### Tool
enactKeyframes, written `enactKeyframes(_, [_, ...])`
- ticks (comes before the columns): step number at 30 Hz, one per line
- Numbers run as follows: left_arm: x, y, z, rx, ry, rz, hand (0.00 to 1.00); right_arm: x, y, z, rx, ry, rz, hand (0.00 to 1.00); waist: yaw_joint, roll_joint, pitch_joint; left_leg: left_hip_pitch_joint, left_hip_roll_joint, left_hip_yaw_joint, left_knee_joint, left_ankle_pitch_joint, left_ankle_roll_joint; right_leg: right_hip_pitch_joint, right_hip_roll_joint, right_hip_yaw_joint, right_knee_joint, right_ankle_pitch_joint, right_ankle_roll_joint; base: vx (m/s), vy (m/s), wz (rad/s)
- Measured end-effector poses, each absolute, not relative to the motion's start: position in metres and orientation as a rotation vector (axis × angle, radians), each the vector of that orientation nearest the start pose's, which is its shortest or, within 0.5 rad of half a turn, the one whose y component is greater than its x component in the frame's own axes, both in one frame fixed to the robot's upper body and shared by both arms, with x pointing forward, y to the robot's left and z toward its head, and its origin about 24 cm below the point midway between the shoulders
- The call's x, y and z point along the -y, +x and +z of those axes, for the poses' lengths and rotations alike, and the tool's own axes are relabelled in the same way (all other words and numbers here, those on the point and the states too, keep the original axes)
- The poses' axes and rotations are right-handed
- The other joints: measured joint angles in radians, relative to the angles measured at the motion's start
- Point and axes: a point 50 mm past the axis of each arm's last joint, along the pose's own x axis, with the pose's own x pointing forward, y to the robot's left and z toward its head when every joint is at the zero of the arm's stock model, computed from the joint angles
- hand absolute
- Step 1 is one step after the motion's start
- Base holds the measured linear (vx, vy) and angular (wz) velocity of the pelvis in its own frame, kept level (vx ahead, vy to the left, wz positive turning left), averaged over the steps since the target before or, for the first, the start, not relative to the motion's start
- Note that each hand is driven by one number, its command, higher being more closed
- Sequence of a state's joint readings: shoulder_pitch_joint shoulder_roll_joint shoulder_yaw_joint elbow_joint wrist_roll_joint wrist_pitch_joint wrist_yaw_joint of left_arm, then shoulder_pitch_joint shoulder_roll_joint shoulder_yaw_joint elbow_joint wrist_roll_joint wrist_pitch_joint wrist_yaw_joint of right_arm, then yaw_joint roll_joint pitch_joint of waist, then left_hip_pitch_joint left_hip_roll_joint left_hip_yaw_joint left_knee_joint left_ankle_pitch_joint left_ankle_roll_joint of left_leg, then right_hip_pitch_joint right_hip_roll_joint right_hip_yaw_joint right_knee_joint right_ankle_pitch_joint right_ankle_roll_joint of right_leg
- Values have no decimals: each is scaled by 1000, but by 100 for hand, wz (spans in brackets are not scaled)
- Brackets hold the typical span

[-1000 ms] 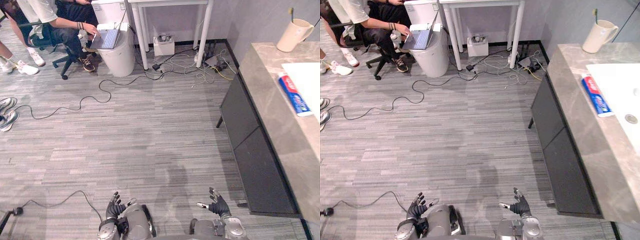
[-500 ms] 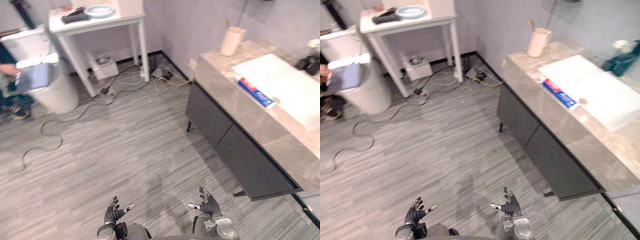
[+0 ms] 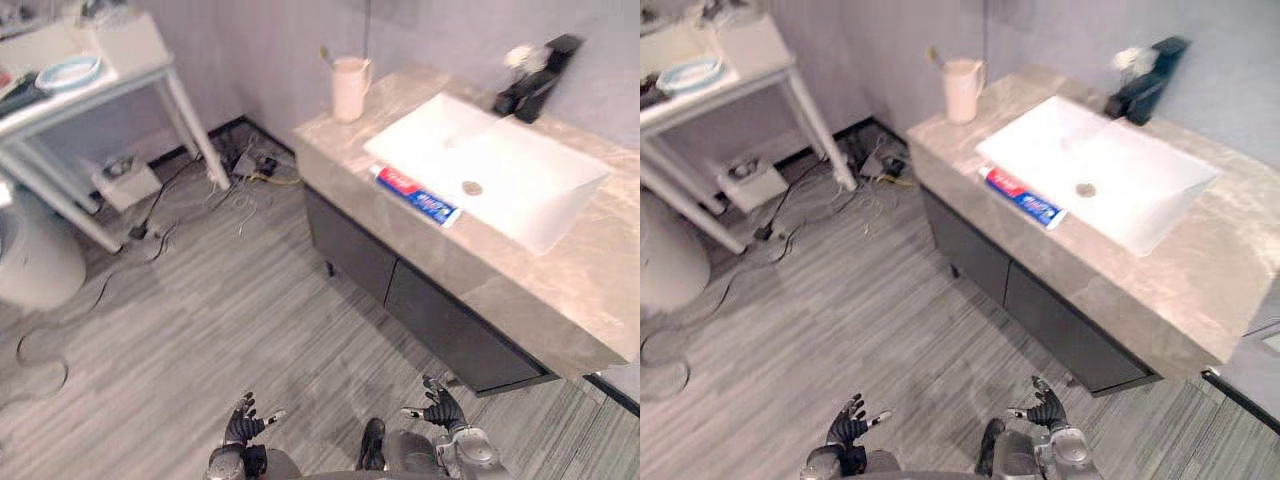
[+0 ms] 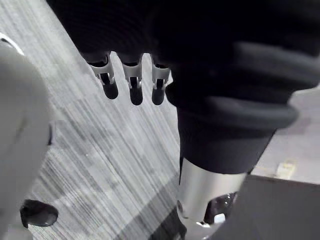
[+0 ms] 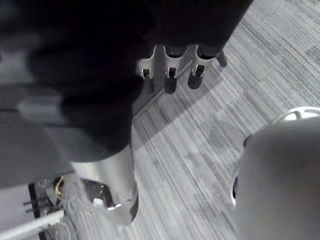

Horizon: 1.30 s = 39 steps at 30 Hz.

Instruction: Organize washtable

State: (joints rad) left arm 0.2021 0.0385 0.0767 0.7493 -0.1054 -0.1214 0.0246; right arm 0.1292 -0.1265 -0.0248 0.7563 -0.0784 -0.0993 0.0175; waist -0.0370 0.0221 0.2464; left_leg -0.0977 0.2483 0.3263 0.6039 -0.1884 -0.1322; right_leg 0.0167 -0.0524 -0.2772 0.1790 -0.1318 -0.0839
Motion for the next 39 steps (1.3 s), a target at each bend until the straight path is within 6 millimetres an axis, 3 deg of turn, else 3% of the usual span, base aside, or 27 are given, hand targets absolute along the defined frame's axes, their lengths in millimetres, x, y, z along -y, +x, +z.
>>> enactKeyframes(2, [-189, 115, -134, -812, -79, 226, 0, 203, 142, -125, -788, -170, -53, 0, 2, 0, 0, -22, -61, -71, -190, 4, -5, 4, -2, 57, -1, 0, 5, 229, 143, -104])
enactKeyframes(3, [-188, 115, -134, -810, -78, 224, 0, 204, 141, -125, -789, -171, -63, 0, 2, 1, -1, -24, -94, -129, -312, 19, -12, 11, -1, 92, -7, -1, 27, 258, 179, -101])
enactKeyframes(5, [-186, 115, -134, -807, -81, 222, 0, 206, 136, -127, -803, -176, -72, 0, 3, 15, -7, -23, -110, -177, -426, 76, -13, 21, 13, 140, -4, -11, 68, 238, 201, -88])
enactKeyframes(6, [-185, 112, -135, -814, -85, 223, 0, 209, 133, -128, -809, -182, -78, 0, 6, 30, -16, -21, -107, -192, -423, 141, 17, 28, 28, 164, 1, -26, 90, 359, 323, -105])
enactKeyframes(7, [-187, 110, -136, -819, -78, 222, 0, 207, 130, -129, -817, -176, -79, 0, 16, 16, -29, -6, -117, -175, -392, 153, 62, 40, 15, 202, 17, -44, 117, 325, 271, -74])
enactKeyframes(11, [-188, 120, -130, -783, -2, 158, 0, 191, 123, -132, -825, -129, -64, 0, 26, -60, -60, 44, -207, -96, -392, 43, 111, -12, -91, 264, 170, -126, 171, 269, 238, -45])
enactKeyframes(12, [-189, 119, -130, -785, 8, 151, 0, 191, 124, -132, -824, -130, -63, 0, 26, -55, -59, 57, -212, -86, -393, 35, 118, -30, -97, 270, 221, -126, 172, 309, 269, -49])
enactKeyframes(15, [-181, 121, -130, -784, 50, 83, 0, 186, 135, -130, -802, -128, -46, 0, 22, -23, -42, 146, -222, -20, -407, 9, 152, -151, -140, 240, 514, -110, 224, 256, 199, -40])
enactKeyframes(19, [-187, 129, -125, -753, 77, 78, 0, 181, 149, -128, -779, -128, -27, 0, 21, -3, -31, 213, -186, 10, -469, 9, 151, -199, -158, -20, 502, -161, 157, 246, 40, -25])
enactKeyframes(20, [-188, 130, -125, -753, 80, 77, 0, 180, 151, -128, -781, -129, -21, 0, 22, 0, -30, 215, -171, 23, -468, 12, 146, -213, -142, -76, 405, -155, 144, 273, -118, -42])
enactKeyframes(21, [-190, 129, -126, -760, 87, 77, 0, 179, 150, -129, -785, -130, -16, 0, 23, -12, -36, 218, -172, 38, -459, 9, 127, -213, -103, -78, 235, -82, 101, 288, -149, -42])
enactKeyframes(22, [-194, 127, -126, -768, 97, 80, 0, 179, 149, -129, -789, -129, -18, 0, 22, -30, -43, 222, -182, 39, -455, 3, 117, -215, -100, -68, 183, -11, 92, 274, -130, -36])
enactKeyframes(23, [-185, 126, -131, -790, 75, 72, 0, 191, 144, -131, -811, -155, -36, 0, 11, 2, -44, 242, -155, 40, -444, -16, 88, -183, -68, -65, 170, -11, 92, 287, -108, -41])
enactKeyframes(24, [-178, 126, -132, -791, 59, 61, 0, 196, 141, -131, -819, -161, -50, 0, 11, 18, -49, 244, -136, 55, -423, -17, 84, -161, -44, -49, 129, -9, 90, 271, -106, -45])
enactKeyframes(26, [-173, 126, -132, -790, 40, 47, 0, 202, 141, -131, -820, -170, -65, 0, 1, 31, -49, 243, -106, 72, -363, -15, 79, -121, -9, -27, 74, -3, 81, 241, -131, -45])
enactKeyframes(28, [-171, 128, -130, -777, 33, 35, 0, 207, 136, -131, -829, -165, -90, 0, -2, 30, -49, 204, -64, 75, -202, -8, 68, -68, 12, -9, 19, 3, 74, 208, -98, -37])
enactKeyframes(29, [-170, 130, -129, -765, 29, 35, 0, 210, 133, -132, -838, -169, -97, 0, 3, 26, -46, 171, -45, 70, -116, -8, 45, -39, 17, 10, -7, 9, 69, 239, -60, -58])
enactKeyframes(31, [-168, 132, -124, -734, 21, 35, 0, 214, 128, -134, -865, -167, -117, 0, 24, 21, -42, 135, -56, -2, -51, -57, 46, -5, 19, 69, -33, 11, 67, 187, -2, -78])
enactKeyframes(33, [-169, 130, -122, -731, 14, 51, 0, 218, 129, -134, -873, -162, -135, 0, 31, 20, -42, 101, -90, -79, -93, -83, 47, -3, 15, 121, -35, 12, 69, 162, 95, -88])
enactKeyframes(35, [-172, 121, -124, -747, 0, 72, 0, 222, 127, -134, -871, -148, -175, 0, 30, 23, -43, 85, -121, -175, -247, -72, 42, -2, 11, 168, -37, 17, 78, 109, 148, -81])
enactKeyframes(36, [-172, 118, -124, -753, -2, 75, 0, 224, 125, -134, -872, -140, -189, 0, 29, 36, -50, 79, -118, -191, -348, 8, 38, 1, 23, 176, -44, 21, 94, 85, 190, -53])
enactKeyframes(37, [-173, 117, -125, -757, -3, 78, 0, 224, 123, -134, -873, -122, -205, 0, 30, 44, -55, 87, -106, -185, -363, 31, 41, 7, 29, 199, -47, 19, 114, 79, 182, -46])
enactKeyframes(39, [-177, 114, -124, -758, 1, 87, 0, 218, 119, -134, -867, -98, -210, 0, 32, 20, -63, 111, -123, -163, -397, 31, 43, 11, 10, 208, -50, 23, 125, 33, 137, -20])
